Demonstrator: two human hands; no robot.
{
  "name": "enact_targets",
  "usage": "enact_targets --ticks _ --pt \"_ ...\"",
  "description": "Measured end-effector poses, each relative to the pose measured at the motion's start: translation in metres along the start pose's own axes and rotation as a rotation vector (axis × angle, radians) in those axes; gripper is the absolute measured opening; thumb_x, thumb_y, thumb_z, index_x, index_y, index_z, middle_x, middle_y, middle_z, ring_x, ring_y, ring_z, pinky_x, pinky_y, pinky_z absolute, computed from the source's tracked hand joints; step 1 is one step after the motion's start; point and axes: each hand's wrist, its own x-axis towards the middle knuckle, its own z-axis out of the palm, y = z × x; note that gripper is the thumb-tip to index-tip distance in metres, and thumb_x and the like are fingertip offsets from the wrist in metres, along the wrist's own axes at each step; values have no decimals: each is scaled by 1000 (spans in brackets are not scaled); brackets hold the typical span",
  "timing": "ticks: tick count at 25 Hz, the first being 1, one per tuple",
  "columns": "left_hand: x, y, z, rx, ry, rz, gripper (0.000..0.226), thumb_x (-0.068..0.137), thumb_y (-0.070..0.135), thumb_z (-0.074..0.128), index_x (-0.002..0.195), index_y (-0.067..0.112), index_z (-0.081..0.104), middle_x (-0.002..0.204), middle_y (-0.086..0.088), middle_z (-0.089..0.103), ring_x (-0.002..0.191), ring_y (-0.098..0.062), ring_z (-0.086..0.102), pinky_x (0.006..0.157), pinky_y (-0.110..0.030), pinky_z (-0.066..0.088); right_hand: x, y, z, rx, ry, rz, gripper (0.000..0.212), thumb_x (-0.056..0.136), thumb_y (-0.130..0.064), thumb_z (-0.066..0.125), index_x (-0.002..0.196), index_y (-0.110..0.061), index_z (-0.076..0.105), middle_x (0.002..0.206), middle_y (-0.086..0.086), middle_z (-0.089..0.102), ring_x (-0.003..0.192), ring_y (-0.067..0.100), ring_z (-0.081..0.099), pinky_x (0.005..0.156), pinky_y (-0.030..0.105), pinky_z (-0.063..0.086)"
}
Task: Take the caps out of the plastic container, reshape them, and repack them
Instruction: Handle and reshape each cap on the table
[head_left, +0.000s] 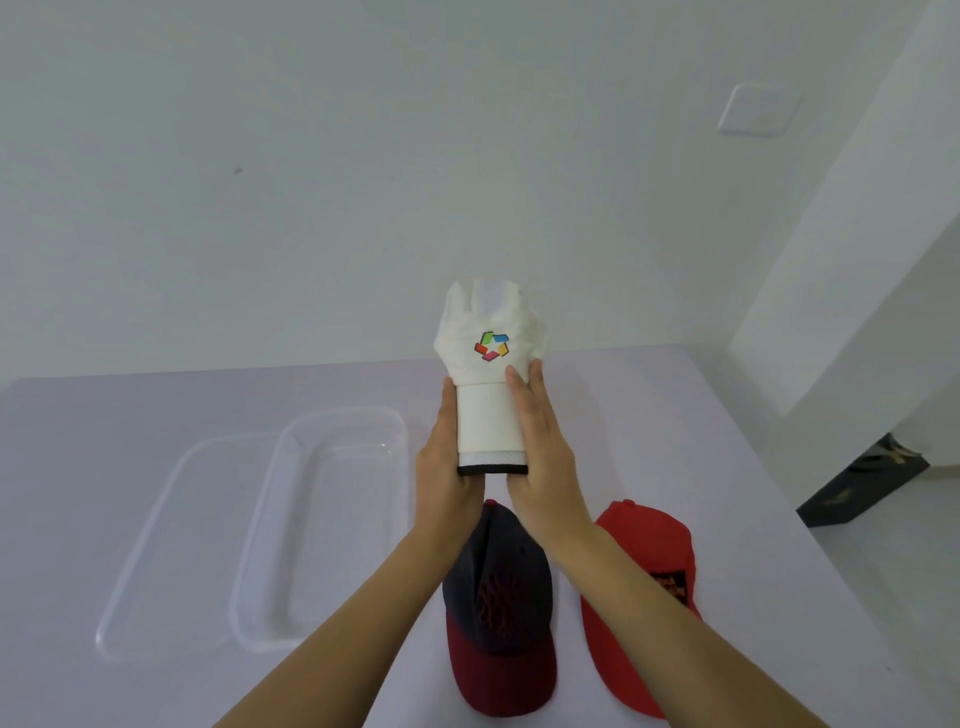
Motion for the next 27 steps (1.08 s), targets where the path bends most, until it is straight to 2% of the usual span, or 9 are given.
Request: enact_targets --ticks 4,6,9,12,16,18,21,24,27 --pt "-4 -9 -17 350 -79 113 70 89 18 49 150 22 14 144 5 42 115 0 52 90 -8 41 -6 15 -3 -86 -49 -84 98 81 12 55 143 -46 6 157 -11 -9 146 22 12 108 31 35" --pt "8 -18 -32 543 -220 156 82 85 0 53 151 19 7 153 0 31 127 -19 47 93 -22 45 -3 25 -12 -192 -64 -111 98 81 12 58 143 -45 9 156 -13 -9 146 29 10 108 30 32" --pt "24 -15 -50 526 -235 88 88 79 -14 43 149 26 7 155 7 23 140 -13 30 109 -26 35 1 28 -19 -292 3 -165 97 79 11 63 144 -42 14 157 -3 -6 146 30 7 104 27 28" --pt "50 2 -66 221 -21 -50 64 95 6 47 150 24 19 151 17 25 138 1 24 112 -17 21 -4 32 -17 -351 -25 -260 100 78 13 59 146 -44 12 158 -7 -14 147 21 -3 103 23 27" --pt "83 30 -81 15 -307 -176 43 93 47 47 126 21 58 123 11 63 111 -3 59 95 -22 45 -18 35 -2 -375 -67 -347 105 76 12 65 146 -44 12 159 -6 -14 147 20 -2 91 27 46" --pt "83 35 -78 23 -404 -201 39 93 45 50 94 12 70 89 2 74 82 -10 69 72 -23 53 -22 35 5 -329 -80 -326 103 77 12 63 146 -45 12 159 -7 -14 147 20 -1 90 27 47" --pt "76 35 -68 -69 -260 -233 49 94 37 51 72 -6 63 69 -6 69 65 -16 64 59 -23 49 -24 35 9 -292 -119 -350 99 79 10 58 147 -43 9 159 -3 -8 145 24 7 89 25 46" --pt "76 33 -63 -98 -55 -240 60 95 36 51 73 -20 52 70 -18 59 65 -24 55 63 -34 44 -25 40 9 -212 -147 -135 108 83 0 61 143 -48 -14 158 -10 -9 145 19 10 101 18 34" --pt "78 44 -62 -159 -38 -231 61 96 35 49 75 -22 51 73 -19 57 67 -25 53 63 -34 43 -18 46 9 357 -31 480 84 95 -26 54 145 -39 -12 158 -9 -1 145 12 11 117 29 15"
